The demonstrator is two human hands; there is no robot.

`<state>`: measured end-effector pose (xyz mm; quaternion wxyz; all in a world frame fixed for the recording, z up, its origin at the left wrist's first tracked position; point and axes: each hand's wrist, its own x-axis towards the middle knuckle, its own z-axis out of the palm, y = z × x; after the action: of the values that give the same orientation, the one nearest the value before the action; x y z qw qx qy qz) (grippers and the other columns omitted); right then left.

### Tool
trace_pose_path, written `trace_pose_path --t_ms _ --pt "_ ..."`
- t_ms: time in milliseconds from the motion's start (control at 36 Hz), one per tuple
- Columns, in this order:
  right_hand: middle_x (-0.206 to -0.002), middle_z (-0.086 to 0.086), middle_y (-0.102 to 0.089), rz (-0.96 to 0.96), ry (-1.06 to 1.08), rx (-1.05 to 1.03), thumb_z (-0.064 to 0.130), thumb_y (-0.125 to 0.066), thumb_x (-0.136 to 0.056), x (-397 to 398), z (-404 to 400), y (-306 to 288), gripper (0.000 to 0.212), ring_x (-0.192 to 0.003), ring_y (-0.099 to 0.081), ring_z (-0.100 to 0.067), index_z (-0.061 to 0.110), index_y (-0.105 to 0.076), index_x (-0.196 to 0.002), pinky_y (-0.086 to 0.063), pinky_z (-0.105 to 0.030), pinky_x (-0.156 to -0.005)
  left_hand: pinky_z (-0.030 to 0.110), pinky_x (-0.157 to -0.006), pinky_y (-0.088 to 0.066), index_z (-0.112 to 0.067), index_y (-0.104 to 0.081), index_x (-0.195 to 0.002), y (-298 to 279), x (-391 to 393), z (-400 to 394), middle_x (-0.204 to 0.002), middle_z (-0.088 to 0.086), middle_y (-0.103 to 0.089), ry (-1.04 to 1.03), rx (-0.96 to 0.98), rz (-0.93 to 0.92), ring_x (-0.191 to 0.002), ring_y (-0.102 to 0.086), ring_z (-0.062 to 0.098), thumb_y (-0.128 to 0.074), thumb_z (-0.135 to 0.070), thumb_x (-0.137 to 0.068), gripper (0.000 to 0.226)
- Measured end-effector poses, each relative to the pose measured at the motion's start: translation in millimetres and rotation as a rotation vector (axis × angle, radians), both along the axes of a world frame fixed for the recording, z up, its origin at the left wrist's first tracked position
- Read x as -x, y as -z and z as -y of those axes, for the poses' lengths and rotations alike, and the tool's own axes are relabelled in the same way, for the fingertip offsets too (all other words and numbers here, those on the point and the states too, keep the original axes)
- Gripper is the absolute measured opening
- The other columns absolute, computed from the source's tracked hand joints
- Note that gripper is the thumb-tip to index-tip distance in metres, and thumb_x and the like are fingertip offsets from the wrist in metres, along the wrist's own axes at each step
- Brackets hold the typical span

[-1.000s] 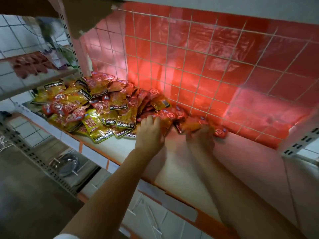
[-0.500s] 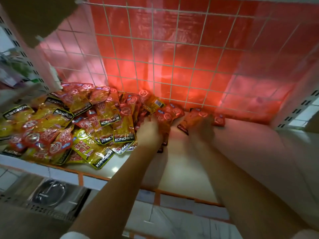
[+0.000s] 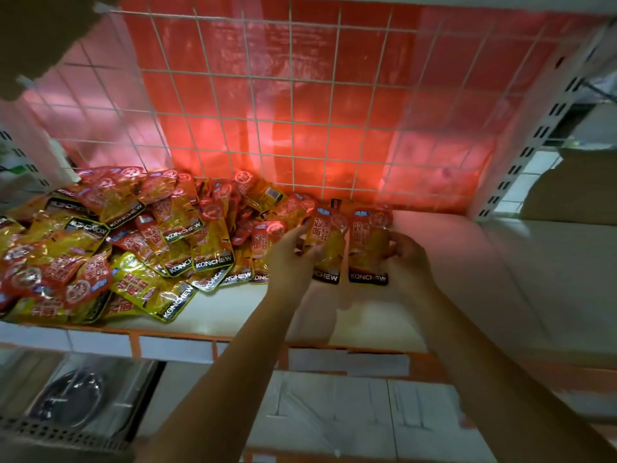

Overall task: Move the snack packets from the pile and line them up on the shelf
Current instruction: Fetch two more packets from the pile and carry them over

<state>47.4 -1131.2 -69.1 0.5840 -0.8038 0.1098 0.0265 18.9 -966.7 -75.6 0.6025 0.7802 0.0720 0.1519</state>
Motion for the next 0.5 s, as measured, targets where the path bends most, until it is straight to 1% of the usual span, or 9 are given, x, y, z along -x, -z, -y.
trace_pose_path --t_ms 56,83,139,167,278,333,389,444,500 --pt "-0.102 -0.008 -0.062 0.024 0.008 -0.029 -0.006 -0.068 -0.075 6 15 -3 0.046 -0.090 -0.058 -0.023 0.009 -0.058 -0.117 -0.051 -0.037 -0.082 0.008 -0.065 -0.047 -0.024 -0.060 -0.119 0 6 15 -0.099 0.007 -0.064 0.007 0.140 0.056 -0.077 -0.057 0.008 -0.064 -0.003 -0.085 0.040" --pt "-0.102 -0.008 -0.062 0.031 0.015 -0.059 -0.007 -0.069 -0.074 8 24 -4 0.043 -0.089 -0.058 -0.022 0.009 -0.059 -0.112 -0.050 -0.036 -0.081 0.017 -0.071 -0.051 -0.032 -0.062 -0.110 2 9 23 -0.099 0.011 -0.064 0.008 0.178 0.076 -0.079 -0.058 0.013 -0.064 -0.001 -0.085 0.040" --pt "-0.098 -0.007 -0.061 0.030 0.017 -0.107 -0.009 -0.069 -0.073 11 44 -7 0.041 -0.083 -0.057 -0.018 0.008 -0.057 -0.108 -0.049 -0.033 -0.075 0.034 -0.076 -0.051 -0.030 -0.063 -0.102 5 13 42 -0.088 0.008 -0.063 -0.013 0.216 0.079 -0.079 -0.058 0.018 -0.063 0.001 -0.084 0.036" --pt "-0.097 -0.006 -0.061 0.028 0.010 -0.126 -0.009 -0.068 -0.073 13 56 -7 0.041 -0.079 -0.057 -0.016 0.007 -0.056 -0.109 -0.049 -0.030 -0.070 0.036 -0.076 -0.051 -0.022 -0.064 -0.105 6 15 53 -0.084 0.005 -0.062 -0.025 0.255 0.060 -0.078 -0.059 0.019 -0.063 0.002 -0.085 0.031" --pt "-0.098 -0.011 -0.065 0.046 -0.024 -0.156 -0.011 -0.068 -0.072 21 108 -8 0.039 -0.085 -0.060 -0.021 0.007 -0.056 -0.105 -0.048 -0.029 -0.071 0.029 -0.071 -0.053 -0.014 -0.064 -0.099 9 23 107 -0.083 0.003 -0.063 -0.049 0.341 0.045 -0.080 -0.061 0.020 -0.064 -0.001 -0.083 0.020" --pt "-0.092 -0.011 -0.065 0.047 -0.058 -0.207 -0.016 -0.064 -0.073 27 136 -10 0.037 -0.081 -0.060 -0.021 0.005 -0.057 -0.102 -0.047 -0.025 -0.065 0.021 -0.064 -0.051 -0.005 -0.065 -0.097 9 28 137 -0.082 0.003 -0.064 -0.056 0.357 0.074 -0.076 -0.060 0.016 -0.064 0.000 -0.083 0.016" --pt "-0.085 -0.007 -0.064 0.049 -0.083 -0.239 -0.019 -0.061 -0.074 32 166 -13 0.037 -0.075 -0.059 -0.016 0.007 -0.057 -0.100 -0.046 -0.022 -0.061 0.022 -0.062 -0.050 0.003 -0.061 -0.098 7 32 173 -0.081 0.005 -0.063 -0.059 0.381 0.084 -0.074 -0.060 0.016 -0.061 0.005 -0.084 0.014" --pt "-0.084 -0.004 -0.064 0.065 -0.102 -0.248 -0.018 -0.062 -0.074 38 197 -16 0.037 -0.076 -0.059 -0.015 0.007 -0.057 -0.101 -0.047 -0.023 -0.063 0.023 -0.061 -0.050 0.001 -0.056 -0.094 2 36 210 -0.081 0.007 -0.063 -0.054 0.424 0.067 -0.074 -0.060 0.018 -0.058 0.011 -0.083 0.015" --pt "-0.084 -0.001 -0.064 0.081 -0.117 -0.235 -0.016 -0.063 -0.074 44 227 -21 0.037 -0.078 -0.060 -0.015 0.008 -0.057 -0.101 -0.047 -0.025 -0.064 0.018 -0.055 -0.050 -0.007 -0.051 -0.088 -5 40 245 -0.078 0.006 -0.061 -0.031 0.491 0.042 -0.067 -0.061 0.013 -0.055 0.015 -0.083 0.022"
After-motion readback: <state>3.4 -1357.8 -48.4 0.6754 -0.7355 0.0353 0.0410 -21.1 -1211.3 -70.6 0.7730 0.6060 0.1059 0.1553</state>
